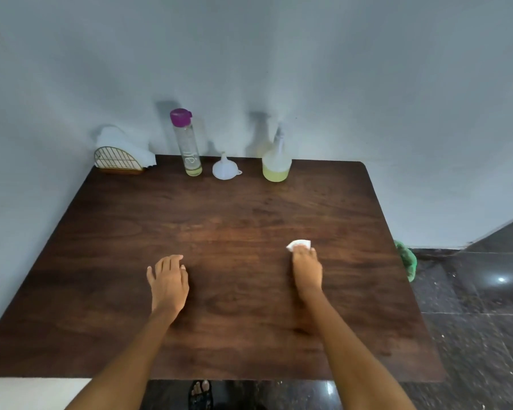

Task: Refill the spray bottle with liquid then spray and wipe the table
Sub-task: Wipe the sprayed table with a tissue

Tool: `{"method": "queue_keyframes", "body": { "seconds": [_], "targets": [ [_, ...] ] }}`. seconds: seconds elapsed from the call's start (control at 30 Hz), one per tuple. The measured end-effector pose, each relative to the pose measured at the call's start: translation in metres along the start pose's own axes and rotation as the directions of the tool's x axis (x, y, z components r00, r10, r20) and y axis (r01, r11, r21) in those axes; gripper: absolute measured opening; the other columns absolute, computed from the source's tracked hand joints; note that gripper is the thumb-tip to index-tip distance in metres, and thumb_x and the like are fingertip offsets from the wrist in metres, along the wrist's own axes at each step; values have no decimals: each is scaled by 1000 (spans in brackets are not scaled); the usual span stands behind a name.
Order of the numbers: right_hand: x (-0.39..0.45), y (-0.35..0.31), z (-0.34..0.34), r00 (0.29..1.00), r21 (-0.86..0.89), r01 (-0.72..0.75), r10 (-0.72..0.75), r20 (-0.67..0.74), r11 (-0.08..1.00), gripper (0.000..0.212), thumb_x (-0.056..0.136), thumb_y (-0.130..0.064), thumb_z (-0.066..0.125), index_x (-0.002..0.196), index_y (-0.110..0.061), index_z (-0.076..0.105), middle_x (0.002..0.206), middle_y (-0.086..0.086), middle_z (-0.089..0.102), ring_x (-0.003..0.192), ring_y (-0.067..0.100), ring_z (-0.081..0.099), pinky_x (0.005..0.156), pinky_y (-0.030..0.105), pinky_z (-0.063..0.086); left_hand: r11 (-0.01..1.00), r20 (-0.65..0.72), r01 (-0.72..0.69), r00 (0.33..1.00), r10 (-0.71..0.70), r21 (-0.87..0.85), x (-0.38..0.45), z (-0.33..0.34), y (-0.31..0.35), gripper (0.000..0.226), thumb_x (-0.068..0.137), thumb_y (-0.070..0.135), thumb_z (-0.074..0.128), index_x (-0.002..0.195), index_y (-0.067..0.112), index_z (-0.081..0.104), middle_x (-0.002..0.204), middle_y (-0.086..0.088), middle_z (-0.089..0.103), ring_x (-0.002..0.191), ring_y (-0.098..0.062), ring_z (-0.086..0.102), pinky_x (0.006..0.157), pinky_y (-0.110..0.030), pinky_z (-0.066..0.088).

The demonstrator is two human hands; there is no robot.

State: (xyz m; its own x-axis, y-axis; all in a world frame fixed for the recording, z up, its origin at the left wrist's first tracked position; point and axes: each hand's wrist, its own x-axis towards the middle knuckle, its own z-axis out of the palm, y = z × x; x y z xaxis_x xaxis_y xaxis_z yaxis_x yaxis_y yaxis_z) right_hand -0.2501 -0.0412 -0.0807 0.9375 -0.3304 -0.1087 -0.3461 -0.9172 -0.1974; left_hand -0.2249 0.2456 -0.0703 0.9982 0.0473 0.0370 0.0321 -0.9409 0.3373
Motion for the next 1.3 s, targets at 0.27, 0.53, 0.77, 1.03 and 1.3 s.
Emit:
{"method": "queue_keyframes", "body": {
  "seconds": [0.27,0.53,0.77,1.03,1.3],
  "targets": [
    [-23,-182,30,984,311,80,-124,125,947,45,65,-7,32,73,-14,76,72,2,71,68,8,68,50,18,52,1000,36,-29,999,29,-10,43,-10,-36,27,95,10,45,117,7,59,121,-13,59,121,-31,49,108,-54,26],
    [17,-146,27,918,119,358,-372,137,926,34,81,-12,41,102,-12,68,104,12,67,95,28,65,63,34,58,998,4,-52,999,52,-39,73,-10,-68,25,93,7,47,114,5,61,117,-15,61,119,-33,52,107,-56,28],
    [97,-82,8,912,348,-350,402,-87,870,34,92,-2,36,115,-12,59,128,14,55,130,32,40,91,40,47,988,-32,-155,987,155,-1,90,-2,-82,23,90,4,52,111,5,62,112,-15,64,113,-34,56,104,-58,31],
    [47,-258,55,963,254,235,-260,71,938,38,94,-3,32,129,-3,47,132,18,49,126,31,44,90,39,46,990,-47,-138,990,136,-22,90,1,-93,23,88,1,54,109,5,63,112,-16,64,111,-35,57,104,-59,30],
    [-17,-134,40,996,198,89,-93,13,976,50,91,-3,36,139,-16,40,151,2,34,143,28,24,105,37,37,990,33,-111,993,115,-87,68,-3,-76,27,93,4,44,115,5,59,119,-16,60,120,-33,50,109,-56,24]
  ]
}}
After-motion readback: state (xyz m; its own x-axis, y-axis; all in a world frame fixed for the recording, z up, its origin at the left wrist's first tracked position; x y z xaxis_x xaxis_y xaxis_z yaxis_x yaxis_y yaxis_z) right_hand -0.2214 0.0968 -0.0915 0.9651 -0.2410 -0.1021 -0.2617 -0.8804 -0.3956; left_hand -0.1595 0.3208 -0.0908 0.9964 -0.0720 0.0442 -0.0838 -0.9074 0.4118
